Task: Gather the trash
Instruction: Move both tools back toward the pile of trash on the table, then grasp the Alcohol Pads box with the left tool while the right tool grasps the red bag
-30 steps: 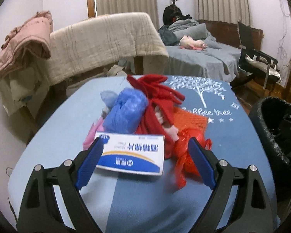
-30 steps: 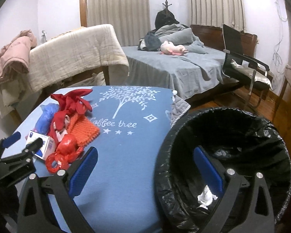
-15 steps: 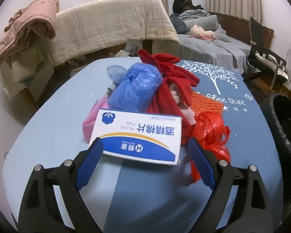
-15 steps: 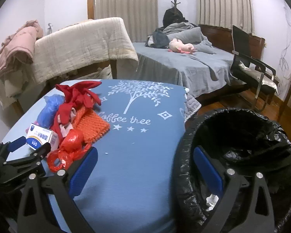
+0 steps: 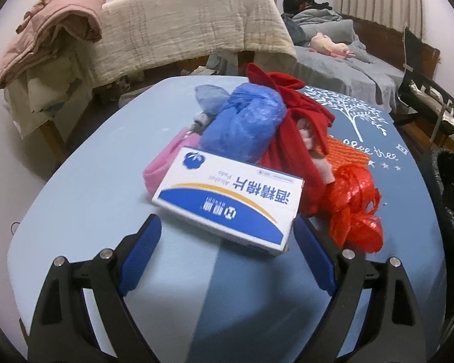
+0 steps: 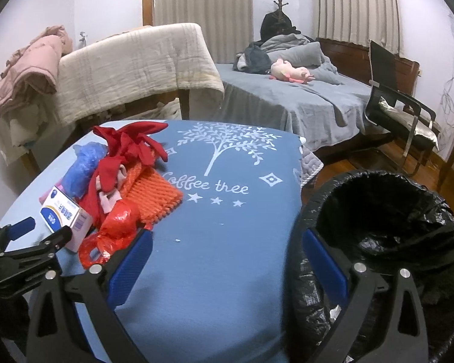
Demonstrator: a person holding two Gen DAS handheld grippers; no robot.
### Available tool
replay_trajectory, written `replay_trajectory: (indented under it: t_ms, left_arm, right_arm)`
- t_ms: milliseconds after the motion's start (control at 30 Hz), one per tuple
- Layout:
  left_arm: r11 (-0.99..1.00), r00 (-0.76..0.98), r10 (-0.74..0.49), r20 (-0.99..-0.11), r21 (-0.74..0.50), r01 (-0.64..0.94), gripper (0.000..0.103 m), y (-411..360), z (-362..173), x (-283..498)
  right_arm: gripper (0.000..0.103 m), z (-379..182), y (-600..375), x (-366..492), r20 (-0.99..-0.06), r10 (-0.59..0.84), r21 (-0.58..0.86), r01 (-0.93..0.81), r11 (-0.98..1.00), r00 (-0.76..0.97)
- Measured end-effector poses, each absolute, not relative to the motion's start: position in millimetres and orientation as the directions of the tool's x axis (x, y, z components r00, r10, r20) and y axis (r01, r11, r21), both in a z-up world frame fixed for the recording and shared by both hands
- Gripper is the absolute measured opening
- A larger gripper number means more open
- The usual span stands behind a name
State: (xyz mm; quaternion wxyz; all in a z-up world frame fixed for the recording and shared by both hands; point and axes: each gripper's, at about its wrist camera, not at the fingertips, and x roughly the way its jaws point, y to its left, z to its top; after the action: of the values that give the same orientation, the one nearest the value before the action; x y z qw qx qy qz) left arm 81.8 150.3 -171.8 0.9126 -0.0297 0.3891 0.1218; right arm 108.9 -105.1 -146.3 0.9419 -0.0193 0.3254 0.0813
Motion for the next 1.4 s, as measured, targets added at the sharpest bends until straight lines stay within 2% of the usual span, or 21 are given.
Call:
replay_trajectory:
  t_ms: [233, 433, 700, 1067, 1400]
  left_arm:
    - [0.951, 0.647, 0.234, -0.726, 0.034, -0.306, 0.086, 171, -169, 69]
    - [0.962, 0.675, 0.172, -0.718, -0.024, -0.271, 0.086, 160, -161, 75]
    - [0.949, 0.636, 0.223, -0.739, 0.014, -0.316, 0.087, 155, -174, 109]
    - [0.936, 0.605, 0.252, -0.756, 0.032, -0.350, 0.088, 183, -169, 81]
    - [0.943, 0.587, 0.228, -0.777, 0.025, -0.332, 0.087, 187, -181, 100]
  right_arm:
    - [0.097, -148, -101, 109, -0.620, 0.143, 0.018, -0.169, 0.985, 0.771]
    - [0.097, -150, -98, 110, -0.622, 0.142, 0.011, -0.172, 0.985, 0.770]
    - [0.097, -152, -101, 114, -0.626, 0.133, 0.011, -0.163, 0.987, 0.768]
    - [0.097, -158, -100, 116, -0.638, 0.139, 0.008, -0.174, 0.985, 0.757]
    - [0.097, -162, -93, 117, -0.646, 0.137, -0.001, -0.180, 0.984, 0.751]
